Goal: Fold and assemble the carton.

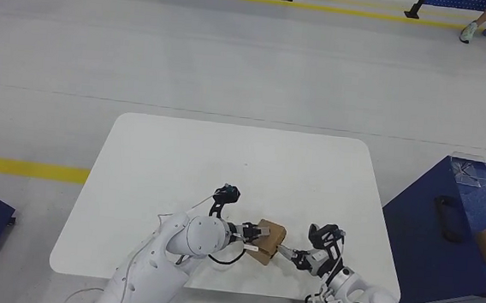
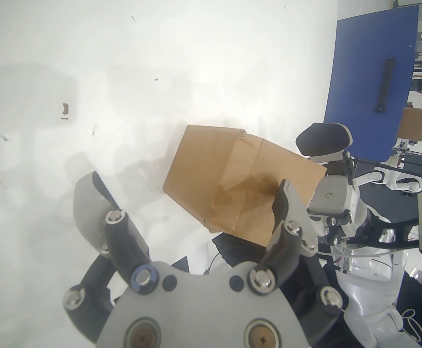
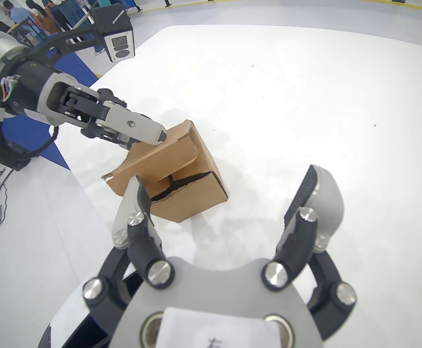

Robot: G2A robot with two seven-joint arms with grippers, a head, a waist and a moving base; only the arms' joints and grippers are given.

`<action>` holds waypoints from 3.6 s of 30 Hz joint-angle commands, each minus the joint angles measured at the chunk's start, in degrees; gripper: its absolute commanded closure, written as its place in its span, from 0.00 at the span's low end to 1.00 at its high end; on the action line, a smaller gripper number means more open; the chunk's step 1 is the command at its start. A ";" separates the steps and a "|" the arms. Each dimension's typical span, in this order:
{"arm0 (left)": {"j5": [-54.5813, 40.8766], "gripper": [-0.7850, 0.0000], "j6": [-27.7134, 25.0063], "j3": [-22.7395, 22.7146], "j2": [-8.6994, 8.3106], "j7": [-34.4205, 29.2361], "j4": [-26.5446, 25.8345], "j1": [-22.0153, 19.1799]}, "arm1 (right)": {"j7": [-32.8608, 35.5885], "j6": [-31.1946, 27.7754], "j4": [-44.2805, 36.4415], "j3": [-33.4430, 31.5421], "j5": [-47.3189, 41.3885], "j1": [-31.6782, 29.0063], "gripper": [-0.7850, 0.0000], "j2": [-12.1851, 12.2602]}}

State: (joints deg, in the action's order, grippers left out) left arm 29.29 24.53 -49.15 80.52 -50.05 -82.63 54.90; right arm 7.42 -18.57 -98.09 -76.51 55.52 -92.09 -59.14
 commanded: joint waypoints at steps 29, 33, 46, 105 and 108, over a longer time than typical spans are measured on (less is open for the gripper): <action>-0.73 0.00 -0.37 0.42 0.30 -0.58 1.62 -0.11 | -0.85 1.93 2.77 2.09 2.78 1.89 0.00 -1.18; -0.89 0.00 -0.33 0.32 0.31 -0.55 1.78 -0.04 | -1.16 2.31 3.03 2.33 3.55 2.12 0.00 -1.33; -0.17 0.00 0.79 1.13 0.61 -0.65 3.18 -0.74 | -1.99 4.57 2.27 1.76 2.55 2.93 0.00 -1.86; 44.71 0.03 -11.45 10.49 1.20 6.24 -9.67 7.97 | -4.62 10.11 5.21 -4.27 -9.83 3.64 0.00 -3.13; 45.43 0.11 -11.56 10.59 1.49 5.72 -9.29 7.80 | -4.62 10.11 5.21 -4.27 -9.83 3.64 0.00 -3.13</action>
State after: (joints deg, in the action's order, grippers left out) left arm 74.45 12.92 -38.58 81.93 -44.16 -91.98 62.72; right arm 2.80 -8.46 -92.89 -80.78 45.69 -88.45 -62.27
